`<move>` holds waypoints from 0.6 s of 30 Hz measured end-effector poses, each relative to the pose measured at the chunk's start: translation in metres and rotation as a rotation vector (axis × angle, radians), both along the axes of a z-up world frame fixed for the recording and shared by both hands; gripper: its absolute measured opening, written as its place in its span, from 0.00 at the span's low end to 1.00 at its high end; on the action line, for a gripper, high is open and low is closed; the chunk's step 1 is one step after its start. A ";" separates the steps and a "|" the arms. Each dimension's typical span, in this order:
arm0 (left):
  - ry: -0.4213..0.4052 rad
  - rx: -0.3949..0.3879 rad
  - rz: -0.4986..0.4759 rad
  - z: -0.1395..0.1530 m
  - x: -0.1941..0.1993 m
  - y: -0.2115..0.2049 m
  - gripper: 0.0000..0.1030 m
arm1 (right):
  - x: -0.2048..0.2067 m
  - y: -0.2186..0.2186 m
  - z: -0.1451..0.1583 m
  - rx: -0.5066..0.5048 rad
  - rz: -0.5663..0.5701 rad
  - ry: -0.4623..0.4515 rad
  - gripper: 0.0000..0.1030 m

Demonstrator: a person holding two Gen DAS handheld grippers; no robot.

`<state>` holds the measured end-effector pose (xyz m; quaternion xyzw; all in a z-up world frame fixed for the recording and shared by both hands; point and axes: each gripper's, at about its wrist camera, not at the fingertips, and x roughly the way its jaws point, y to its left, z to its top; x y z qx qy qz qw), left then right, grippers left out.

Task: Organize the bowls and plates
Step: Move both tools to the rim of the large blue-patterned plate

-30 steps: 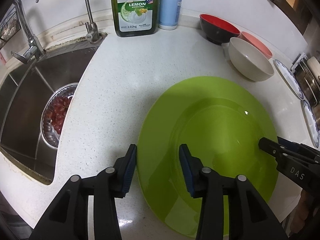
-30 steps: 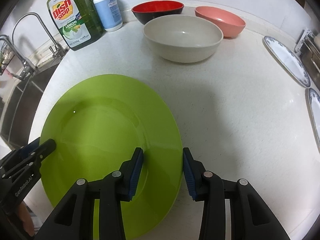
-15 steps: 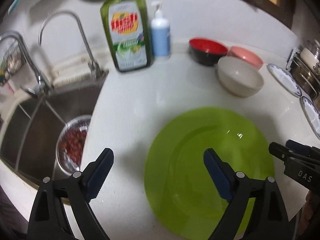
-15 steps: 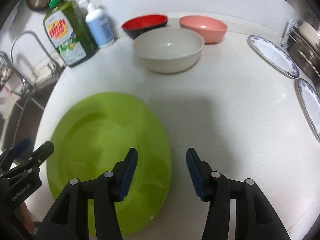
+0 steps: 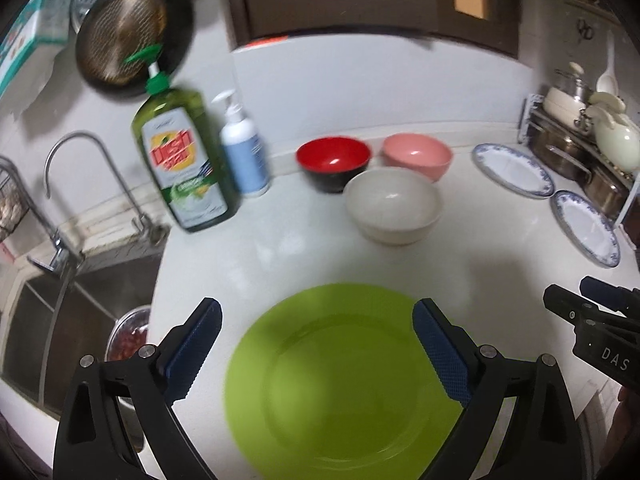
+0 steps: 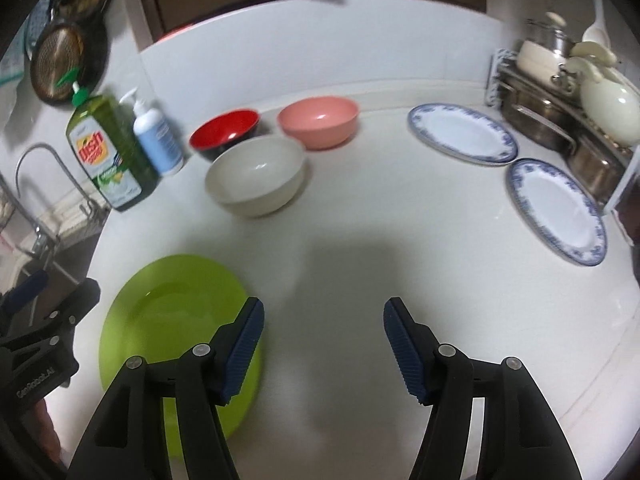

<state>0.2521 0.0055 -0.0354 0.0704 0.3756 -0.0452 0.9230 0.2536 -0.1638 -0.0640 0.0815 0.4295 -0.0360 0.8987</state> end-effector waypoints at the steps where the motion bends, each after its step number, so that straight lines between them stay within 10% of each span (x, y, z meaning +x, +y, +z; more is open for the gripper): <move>1: -0.009 -0.005 -0.009 0.002 0.000 -0.007 0.95 | -0.004 -0.006 0.002 0.000 -0.007 -0.006 0.61; 18: -0.078 -0.056 -0.190 0.027 0.008 -0.132 0.94 | -0.028 -0.122 0.026 -0.012 -0.165 -0.055 0.61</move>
